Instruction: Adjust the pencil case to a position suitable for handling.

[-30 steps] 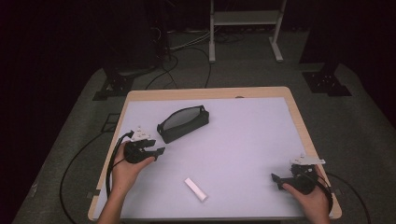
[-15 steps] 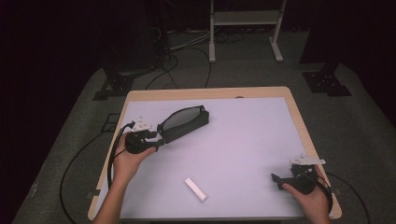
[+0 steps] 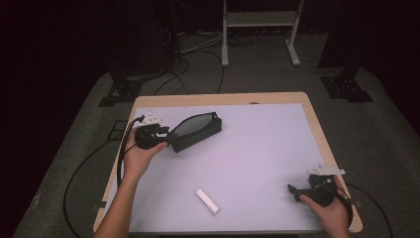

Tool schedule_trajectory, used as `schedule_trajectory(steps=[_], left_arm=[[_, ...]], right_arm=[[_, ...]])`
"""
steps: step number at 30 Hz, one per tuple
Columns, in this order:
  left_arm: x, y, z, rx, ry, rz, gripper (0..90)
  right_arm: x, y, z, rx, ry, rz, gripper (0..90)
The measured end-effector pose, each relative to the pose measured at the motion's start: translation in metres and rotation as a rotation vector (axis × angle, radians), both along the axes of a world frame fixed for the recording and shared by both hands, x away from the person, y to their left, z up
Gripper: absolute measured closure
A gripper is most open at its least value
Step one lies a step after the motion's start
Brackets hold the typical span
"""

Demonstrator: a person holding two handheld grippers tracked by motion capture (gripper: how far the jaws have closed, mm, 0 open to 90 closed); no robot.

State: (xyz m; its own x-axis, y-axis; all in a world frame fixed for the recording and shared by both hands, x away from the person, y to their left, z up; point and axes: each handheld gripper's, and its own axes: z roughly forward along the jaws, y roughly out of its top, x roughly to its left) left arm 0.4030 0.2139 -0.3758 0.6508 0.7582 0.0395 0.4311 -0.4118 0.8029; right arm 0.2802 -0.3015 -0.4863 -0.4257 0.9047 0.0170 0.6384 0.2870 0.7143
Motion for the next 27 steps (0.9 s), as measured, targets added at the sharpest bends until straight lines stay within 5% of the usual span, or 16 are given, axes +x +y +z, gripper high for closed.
schedule_trajectory(steps=[27], left_arm=[[0.068, -0.022, -0.021, 0.018, 0.031, -0.034, 55.9]], right_arm=[[0.0, 0.0, 0.0, 0.0, 0.001, 0.0, 0.6]])
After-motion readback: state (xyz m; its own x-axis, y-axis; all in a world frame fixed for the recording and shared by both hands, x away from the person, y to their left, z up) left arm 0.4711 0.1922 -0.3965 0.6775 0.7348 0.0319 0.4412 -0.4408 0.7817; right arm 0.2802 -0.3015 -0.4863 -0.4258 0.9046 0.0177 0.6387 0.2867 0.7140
